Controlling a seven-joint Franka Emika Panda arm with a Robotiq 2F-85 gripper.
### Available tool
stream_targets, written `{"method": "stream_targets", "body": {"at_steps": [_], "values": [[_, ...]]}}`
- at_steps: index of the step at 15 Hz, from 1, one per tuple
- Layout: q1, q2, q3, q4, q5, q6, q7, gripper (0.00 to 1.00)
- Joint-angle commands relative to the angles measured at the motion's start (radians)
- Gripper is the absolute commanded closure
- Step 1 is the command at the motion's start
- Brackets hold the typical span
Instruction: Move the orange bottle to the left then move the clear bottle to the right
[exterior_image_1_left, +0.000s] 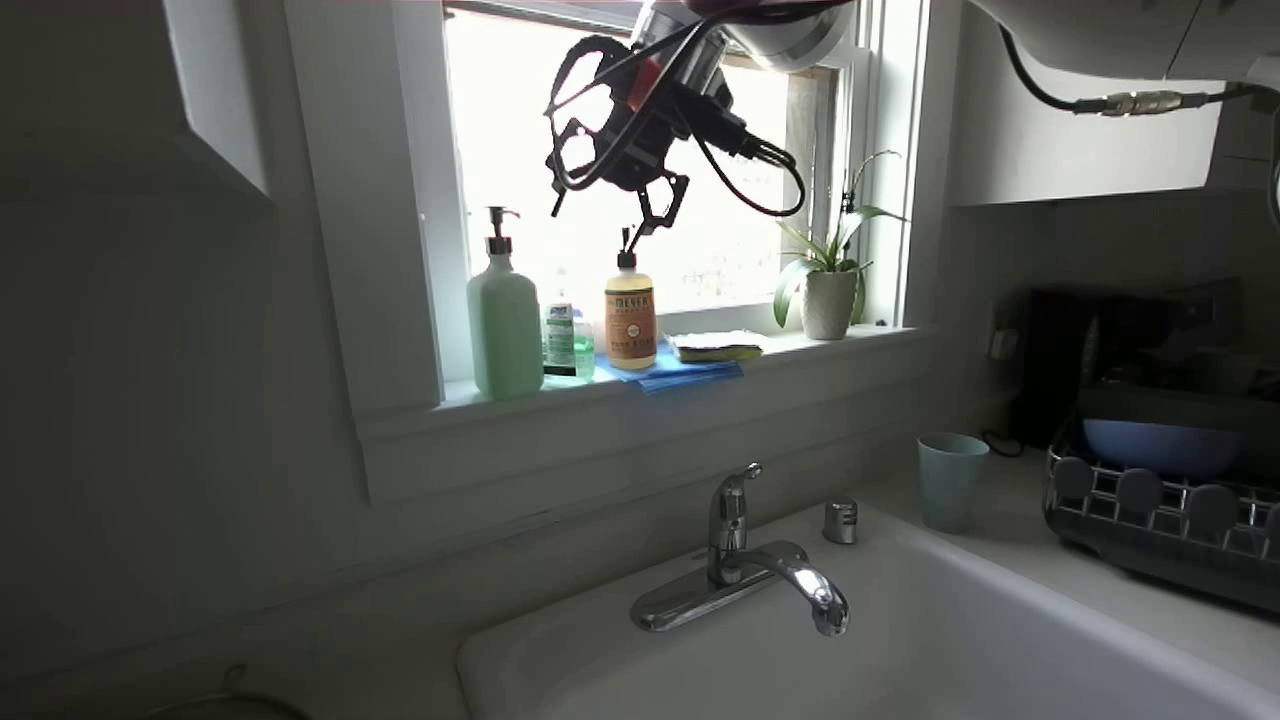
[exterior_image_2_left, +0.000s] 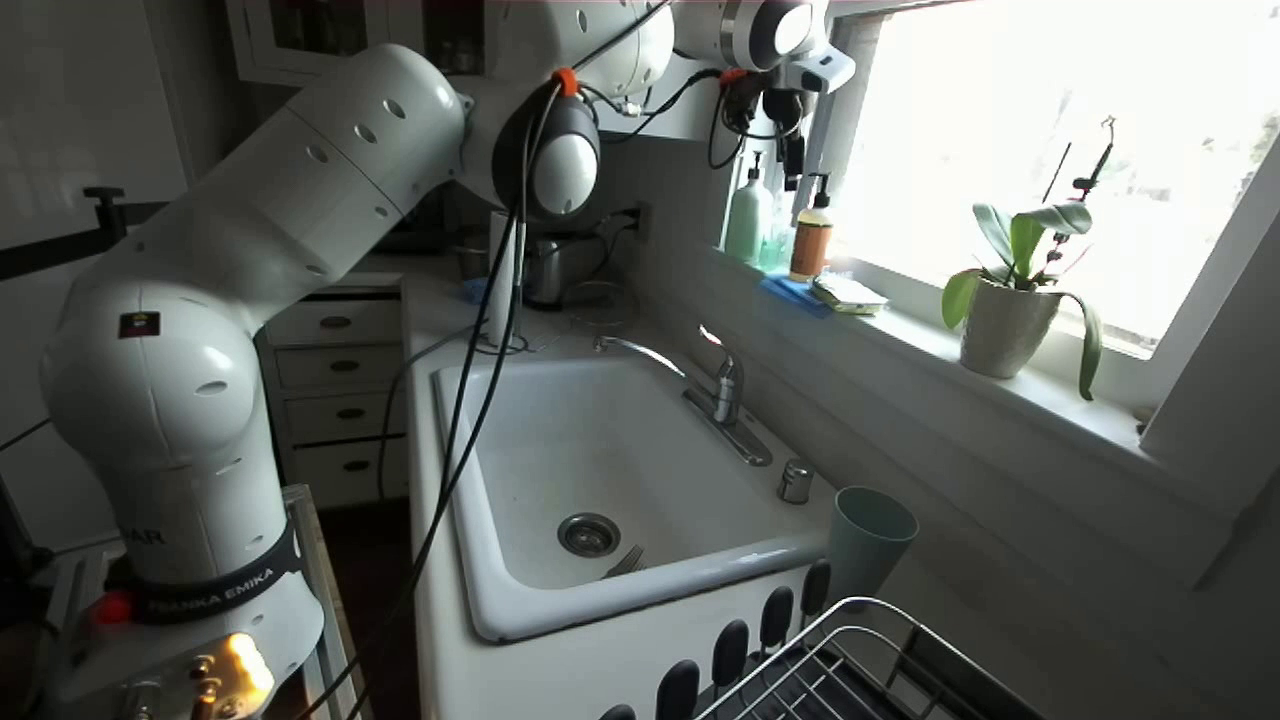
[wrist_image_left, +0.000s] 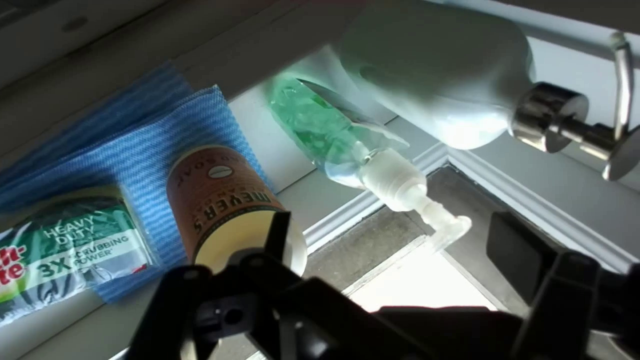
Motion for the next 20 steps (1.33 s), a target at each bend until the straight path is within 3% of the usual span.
{"method": "stream_targets", "body": {"at_steps": [1, 11, 18, 20], "values": [[-0.002, 0.021, 0.031, 0.037, 0.009, -0.005, -0.145, 0.0], [-0.004, 0.053, 0.027, 0.029, -0.008, 0.034, -0.515, 0.0], [-0.002, 0.039, 0.016, -0.001, -0.003, 0.023, -0.49, 0.0], [-0.008, 0.051, 0.022, -0.004, -0.004, 0.048, -0.545, 0.0]]}}
